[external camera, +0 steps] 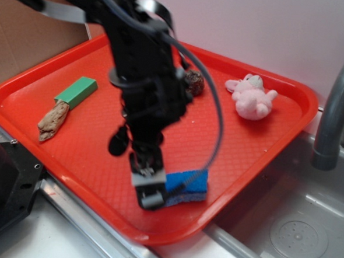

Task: Grab the blue sponge.

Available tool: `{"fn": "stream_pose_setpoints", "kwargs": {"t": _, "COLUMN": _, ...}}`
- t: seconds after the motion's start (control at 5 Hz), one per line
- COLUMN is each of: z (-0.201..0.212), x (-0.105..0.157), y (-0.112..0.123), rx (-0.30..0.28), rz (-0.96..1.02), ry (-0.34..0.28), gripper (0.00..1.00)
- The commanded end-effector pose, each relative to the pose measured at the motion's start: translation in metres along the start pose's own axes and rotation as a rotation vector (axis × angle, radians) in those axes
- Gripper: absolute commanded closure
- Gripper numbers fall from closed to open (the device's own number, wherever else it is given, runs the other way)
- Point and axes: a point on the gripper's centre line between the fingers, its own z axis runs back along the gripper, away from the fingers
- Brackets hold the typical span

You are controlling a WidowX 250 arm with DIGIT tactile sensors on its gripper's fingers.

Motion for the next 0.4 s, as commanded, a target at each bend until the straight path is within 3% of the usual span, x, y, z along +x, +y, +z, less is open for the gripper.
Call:
{"fn": "stream_pose_setpoints", "kwargs": {"t": 0.0, "z": -0.0236, "x": -0.0155, "y": -0.0354, "rx": 0.018, "rz": -0.057, "ry": 0.097, "gripper": 0.0}}
{"fn": "stream_pose_setpoints", "kwargs": {"t": 0.2, "z": -0.0282, "x": -0.0255, "y": -0.0372, "rx": 0.034, "rz": -0.02, "ry": 0.118, "gripper": 0.17}}
